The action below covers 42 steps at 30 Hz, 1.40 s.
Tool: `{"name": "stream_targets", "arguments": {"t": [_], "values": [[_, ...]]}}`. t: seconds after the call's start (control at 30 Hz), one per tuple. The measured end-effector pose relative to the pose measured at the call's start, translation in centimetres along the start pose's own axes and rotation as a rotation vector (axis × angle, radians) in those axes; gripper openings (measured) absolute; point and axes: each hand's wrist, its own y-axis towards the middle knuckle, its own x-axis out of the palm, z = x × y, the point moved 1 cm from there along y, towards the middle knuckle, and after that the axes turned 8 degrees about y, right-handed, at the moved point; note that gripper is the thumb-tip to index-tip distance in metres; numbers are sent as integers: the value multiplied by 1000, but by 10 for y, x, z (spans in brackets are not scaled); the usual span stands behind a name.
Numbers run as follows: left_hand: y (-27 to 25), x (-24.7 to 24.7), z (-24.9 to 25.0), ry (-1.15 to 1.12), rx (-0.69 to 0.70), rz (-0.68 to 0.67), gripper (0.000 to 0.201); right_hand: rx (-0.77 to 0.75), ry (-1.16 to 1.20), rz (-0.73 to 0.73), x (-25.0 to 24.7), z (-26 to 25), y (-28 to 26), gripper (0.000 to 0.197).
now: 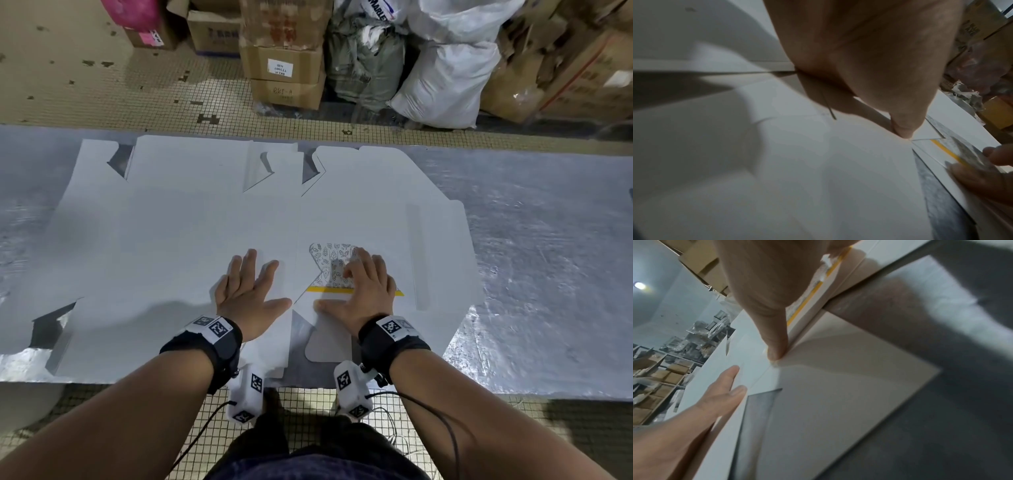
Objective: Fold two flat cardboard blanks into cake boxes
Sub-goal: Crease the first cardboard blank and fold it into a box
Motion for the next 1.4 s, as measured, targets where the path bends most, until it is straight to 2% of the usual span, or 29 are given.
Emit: {"name": "stream_targets", "arguments": {"t": [0.17,0.27,0.4,0.43,0.53,0.63,0.73,0.8,0.87,0.97,1.17,1.4], "values": [[2,2,0,5,-7,8,76,29,-34,-7,-11,10,-6,65],[2,2,1,20,-11,13,76,79,-6,63,-15,17,-11,68],[2,1,1,22,-18,5,84,172,0,136,-18,31,-12,100],[2,1,1,22,-20,4,85,186,-4,145,-19,33,-11,101],[2,1,3,10,-21,8,86,196,-3,170,-26,36,-11,79],[2,1,2,14,-21,18,81,225,-12,148,-32,43,-13,75],[2,1,1,14,-5,19,76,289,-2,135,-39,54,-18,83],[1,1,0,13,-2,19,79,347,17,138,-42,59,-22,92],[1,0,1,5,-10,16,84,364,-3,134,-43,61,-25,91],[2,1,2,-1,-10,14,87,390,-77,51,-46,62,-30,96],[5,5,-1,25,-7,34,77,468,-132,9,-51,63,-31,108],[3,1,0,-21,4,25,87,438,-148,28,-56,69,-32,95]]}}
